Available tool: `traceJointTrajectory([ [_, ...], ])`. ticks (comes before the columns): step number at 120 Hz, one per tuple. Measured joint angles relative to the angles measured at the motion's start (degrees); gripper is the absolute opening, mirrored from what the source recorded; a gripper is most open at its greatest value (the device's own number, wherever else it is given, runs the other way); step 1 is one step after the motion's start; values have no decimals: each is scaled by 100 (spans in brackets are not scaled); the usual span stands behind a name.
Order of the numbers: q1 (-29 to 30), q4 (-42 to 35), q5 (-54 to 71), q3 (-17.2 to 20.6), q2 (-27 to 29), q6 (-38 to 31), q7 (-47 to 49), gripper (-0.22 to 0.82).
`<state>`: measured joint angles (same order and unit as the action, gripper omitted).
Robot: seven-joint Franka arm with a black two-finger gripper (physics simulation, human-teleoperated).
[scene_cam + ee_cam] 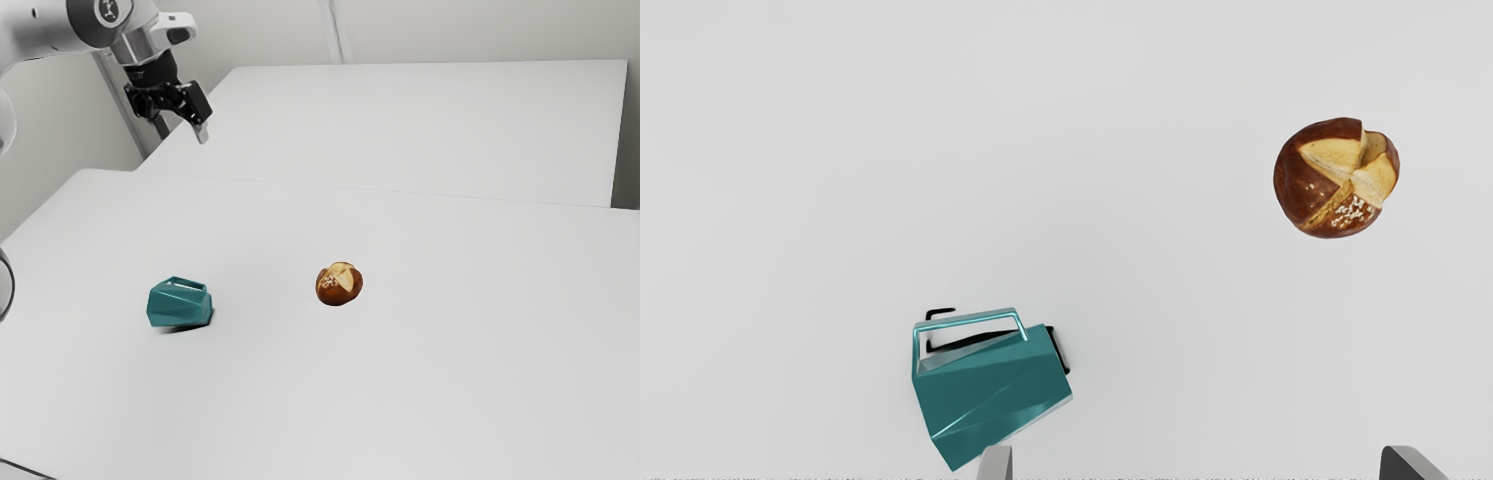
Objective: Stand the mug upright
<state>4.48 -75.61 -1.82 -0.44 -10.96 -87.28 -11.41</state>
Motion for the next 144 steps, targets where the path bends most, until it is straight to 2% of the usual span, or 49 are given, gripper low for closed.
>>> traceJointTrajectory([
  [29, 14, -54, -1, -1, 42, 70, 33, 60],
  [41, 68, -696, -125, -58, 459, 73, 37, 60],
  [49, 34, -1009, -418, -426, 783, 114, 20, 60],
  [63, -107, -1553, -1240, -1539, 1001, 273, -213, 60],
  [79, 352, -2264, -2001, -2297, 1040, 371, -663, 60],
  [92, 903, -2725, -2477, -2748, 998, 338, -1102, 60],
  [105, 1554, -2925, -2943, -2868, 635, 183, -1590, 61],
  [122, 849, -2948, -3344, -2869, 143, 27, -2169, 60],
  [144, 959, -2897, -3695, -2866, -401, -32, -2814, 60],
])
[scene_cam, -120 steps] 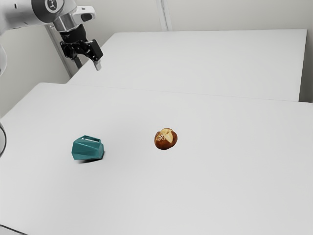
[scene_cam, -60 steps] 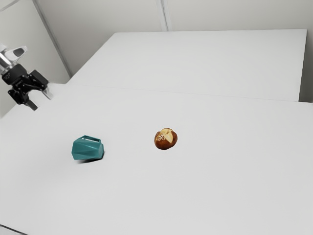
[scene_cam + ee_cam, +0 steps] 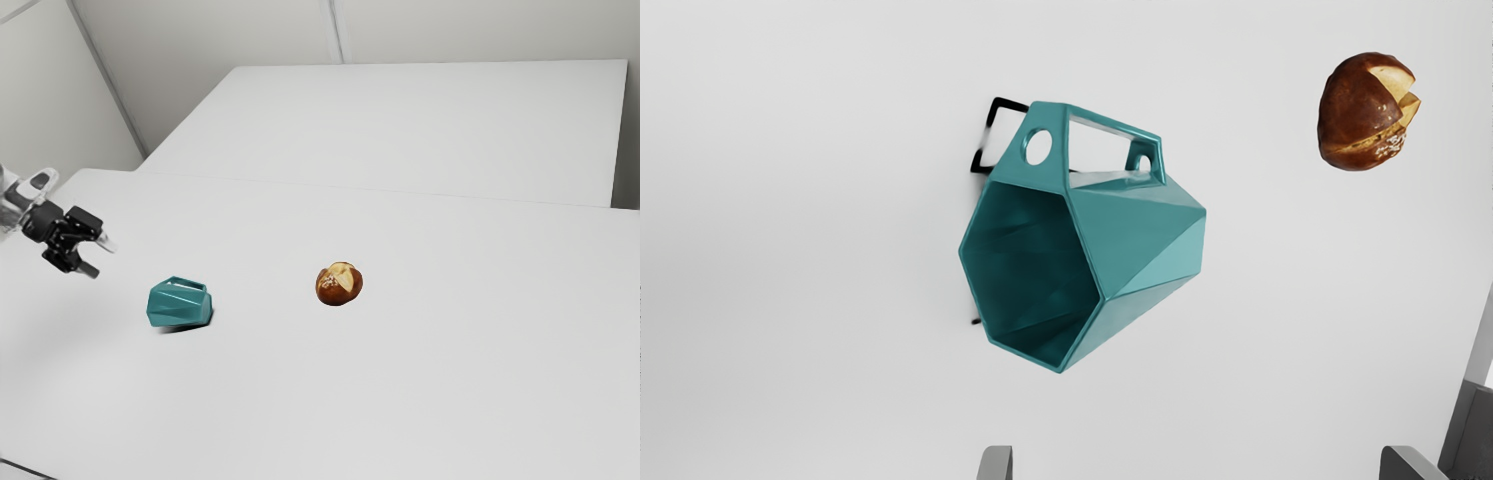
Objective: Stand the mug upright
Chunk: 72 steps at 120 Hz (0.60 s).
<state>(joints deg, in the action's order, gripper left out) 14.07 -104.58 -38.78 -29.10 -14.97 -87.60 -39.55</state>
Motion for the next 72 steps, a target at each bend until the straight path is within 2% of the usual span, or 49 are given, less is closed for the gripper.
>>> traceJointTrajectory([
  [27, 53, -277, -545, 322, -273, -37, -745, 60],
  [47, 71, -628, -803, 368, -270, -56, -1150, 60],
  [72, 79, -696, -878, 440, -260, -39, -1525, 60],
])
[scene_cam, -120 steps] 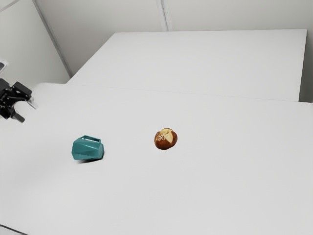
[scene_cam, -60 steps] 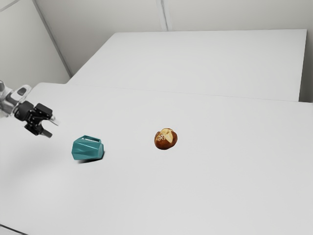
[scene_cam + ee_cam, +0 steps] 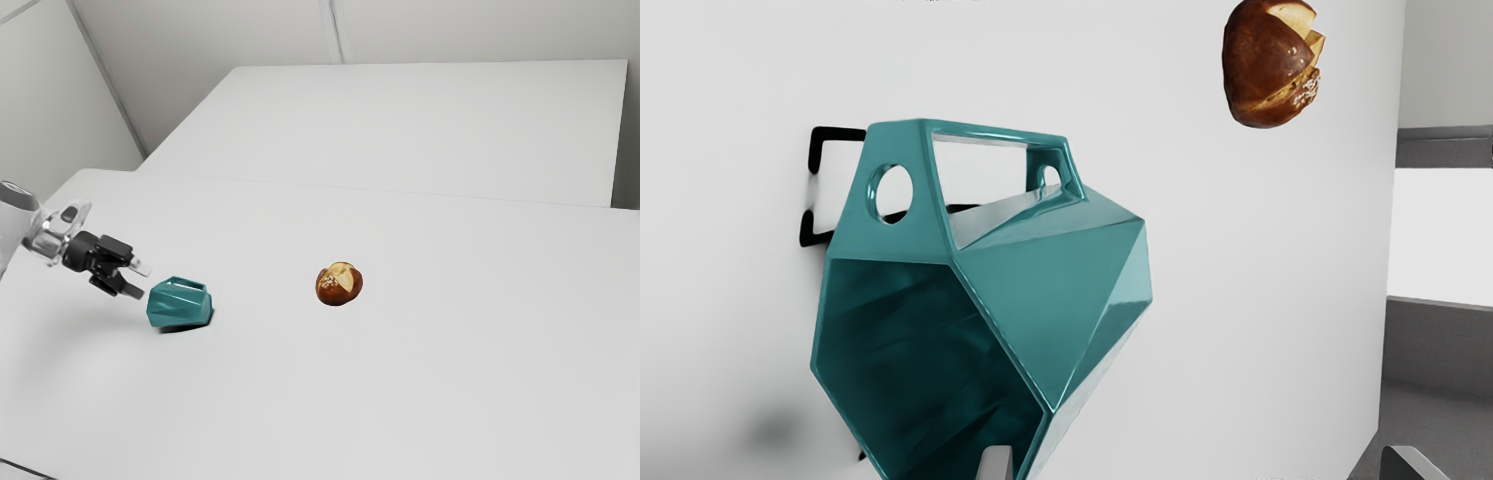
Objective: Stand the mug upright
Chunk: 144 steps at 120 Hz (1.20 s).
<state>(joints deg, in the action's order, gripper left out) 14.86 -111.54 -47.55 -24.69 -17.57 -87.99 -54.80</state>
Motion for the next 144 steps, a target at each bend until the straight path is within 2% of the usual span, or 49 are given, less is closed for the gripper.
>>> traceJointTrajectory([
  [53, 0, -173, -141, 182, -224, -24, -456, 60],
  [57, 1, -174, -170, 191, -222, -23, -478, 57],
  [76, 7, -152, -240, 201, -200, -30, -566, 15],
  [90, 7, -117, -269, 202, -197, -9, -620, -1],
  [111, 8, -100, -285, 194, -185, 38, -687, -12],
  [144, 7, -34, -264, 168, 126, 171, -754, -17],
])
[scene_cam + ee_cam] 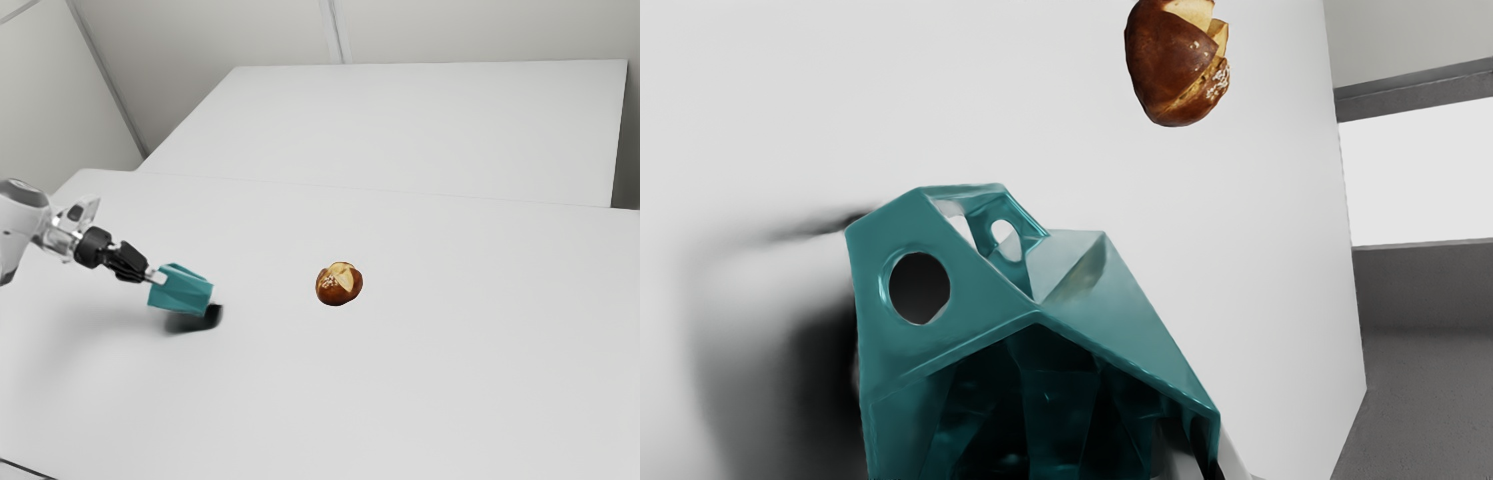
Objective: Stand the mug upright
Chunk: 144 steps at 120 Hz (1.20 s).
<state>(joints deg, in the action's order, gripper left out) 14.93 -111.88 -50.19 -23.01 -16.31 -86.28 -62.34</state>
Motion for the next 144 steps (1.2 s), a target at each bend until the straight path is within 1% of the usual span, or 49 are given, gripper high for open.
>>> traceJointTrajectory([
  [9, -29, 159, 154, 35, 183, 7, 48, -17],
  [17, -58, 358, 527, 248, 397, -35, 173, -18],
  [25, -65, 644, 1022, 592, 530, -110, 347, -18],
  [31, -70, 815, 1486, 933, 700, -206, 514, -18],
  [46, -87, 910, 2604, 1675, 1073, -642, 968, -18],
  [59, -103, 916, 3424, 2207, 1143, -1145, 1354, -18],
  [74, -112, 899, 4147, 2700, 1138, -1796, 1739, -18],
  [90, -123, 664, 4537, 2949, 1093, -2544, 2074, -18],
  [112, -103, 218, 4677, 3210, 1075, -3518, 2466, -18],
  [126, -133, 137, 4675, 3303, 898, -3870, 2667, -18],
  [144, -123, 80, 4674, 3383, 669, -4108, 2876, -18],
])
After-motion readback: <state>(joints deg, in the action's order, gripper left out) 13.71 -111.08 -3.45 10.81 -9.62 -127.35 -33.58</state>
